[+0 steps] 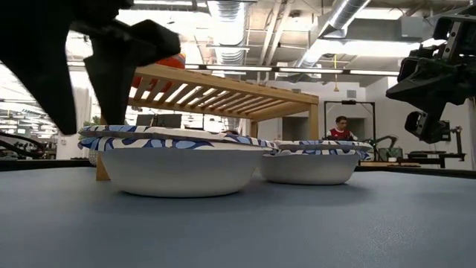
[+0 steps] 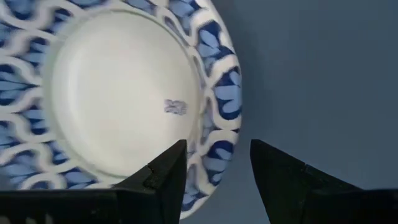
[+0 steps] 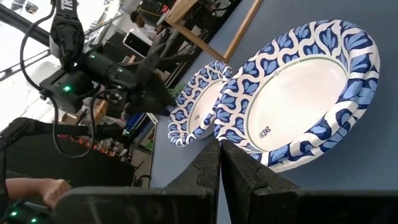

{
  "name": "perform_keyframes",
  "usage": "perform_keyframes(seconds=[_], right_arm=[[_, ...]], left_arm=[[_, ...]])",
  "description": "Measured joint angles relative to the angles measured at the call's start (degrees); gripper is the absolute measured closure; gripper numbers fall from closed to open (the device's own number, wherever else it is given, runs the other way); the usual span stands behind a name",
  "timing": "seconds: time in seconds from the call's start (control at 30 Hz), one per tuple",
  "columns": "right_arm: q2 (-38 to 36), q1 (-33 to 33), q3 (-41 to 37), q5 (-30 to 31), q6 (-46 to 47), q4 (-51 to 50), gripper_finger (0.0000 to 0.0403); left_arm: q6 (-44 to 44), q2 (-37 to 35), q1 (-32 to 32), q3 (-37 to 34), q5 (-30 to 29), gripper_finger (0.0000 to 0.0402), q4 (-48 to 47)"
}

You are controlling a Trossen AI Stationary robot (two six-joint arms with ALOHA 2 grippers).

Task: Place and stack bowls onto a shelf
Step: Put the left white bowl on the shelf

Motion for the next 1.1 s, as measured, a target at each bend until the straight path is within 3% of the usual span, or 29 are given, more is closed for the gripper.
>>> perform_keyframes(seconds=[0.3, 0.83, 1.1], right_arm=[[0.0, 0.0, 0.0, 0.0, 0.0, 0.0, 0.0361], [0.0, 0.0, 0.0, 0.0, 0.1, 0.0, 0.0361], [0.0, 0.0, 0.0, 0.0, 0.0, 0.0, 0.0361]], left_arm=[[-0.9, 0.0, 0.3, -1.6, 1.2, 0.0259, 1.3], [-1.5, -0.1, 0.3, -1.6, 1.3, 0.0347, 1.3], [-2.5, -0.9, 0.3, -0.8, 1.6, 0.0364, 0.9]])
